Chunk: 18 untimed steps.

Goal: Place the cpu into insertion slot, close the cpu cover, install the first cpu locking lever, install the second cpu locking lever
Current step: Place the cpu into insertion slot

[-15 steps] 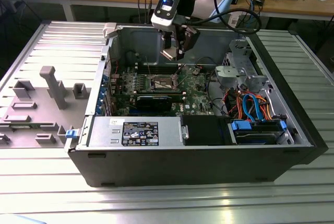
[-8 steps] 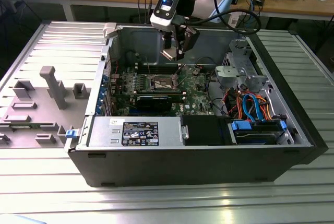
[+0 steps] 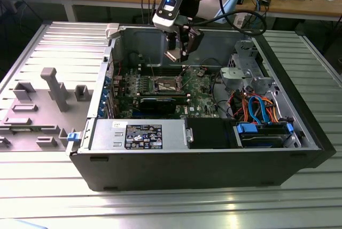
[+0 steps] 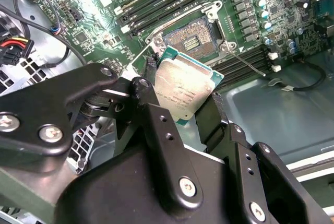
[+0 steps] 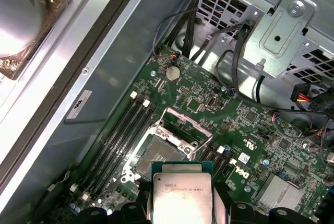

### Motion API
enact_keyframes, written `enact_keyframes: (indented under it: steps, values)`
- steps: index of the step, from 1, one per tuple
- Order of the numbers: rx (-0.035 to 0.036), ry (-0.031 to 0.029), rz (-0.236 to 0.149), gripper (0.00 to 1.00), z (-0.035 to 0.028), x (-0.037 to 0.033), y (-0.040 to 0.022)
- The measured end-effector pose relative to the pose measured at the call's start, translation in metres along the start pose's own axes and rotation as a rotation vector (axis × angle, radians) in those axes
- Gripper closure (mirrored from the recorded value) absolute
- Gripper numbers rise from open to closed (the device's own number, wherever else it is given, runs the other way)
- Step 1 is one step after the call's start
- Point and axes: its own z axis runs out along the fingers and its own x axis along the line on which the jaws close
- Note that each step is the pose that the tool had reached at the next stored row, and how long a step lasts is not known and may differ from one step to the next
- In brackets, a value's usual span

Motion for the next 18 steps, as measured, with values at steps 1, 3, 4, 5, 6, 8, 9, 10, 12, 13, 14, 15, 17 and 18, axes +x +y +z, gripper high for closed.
enact_keyframes:
  steps: [1, 3, 4, 5, 6, 8, 9, 10, 12, 13, 14, 15, 17, 18]
  values:
    - [0.0000, -0.0001, 0.004, 0.45, 0.0001, 0.0000, 0.0000]
    - [-0.0001, -0.0004, 0.011, 0.45, 0.0002, 0.0000, 0.0000]
    - [-0.0002, -0.0004, 0.014, 0.45, 0.0003, 0.0000, 0.0000]
    - [-0.0002, -0.0006, 0.018, 0.45, 0.0005, 0.0000, 0.0000]
    - [-0.0002, -0.0007, 0.023, 0.45, 0.0006, 0.0000, 0.0000]
    - [-0.0003, -0.0009, 0.028, 0.45, 0.0009, 0.0000, 0.0000]
    - [-0.0004, -0.0010, 0.033, 0.45, 0.0011, 0.0000, 0.0000]
    - [-0.0004, -0.0011, 0.036, 0.45, 0.0012, 0.0000, -0.0001]
    - [-0.0005, -0.0014, 0.044, 0.45, 0.0016, 0.0000, -0.0001]
    - [-0.0005, -0.0015, 0.048, 0.45, 0.0018, 0.0000, 0.0000]
    - [-0.0005, -0.0018, 0.055, 0.45, 0.0020, 0.0000, -0.0001]
    - [-0.0006, -0.0019, 0.059, 0.45, 0.0022, 0.0000, -0.0001]
    - [-0.0007, -0.0020, 0.064, 0.45, 0.0025, 0.0000, -0.0001]
    - [-0.0008, -0.0021, 0.067, 0.45, 0.0026, 0.0000, -0.0001]
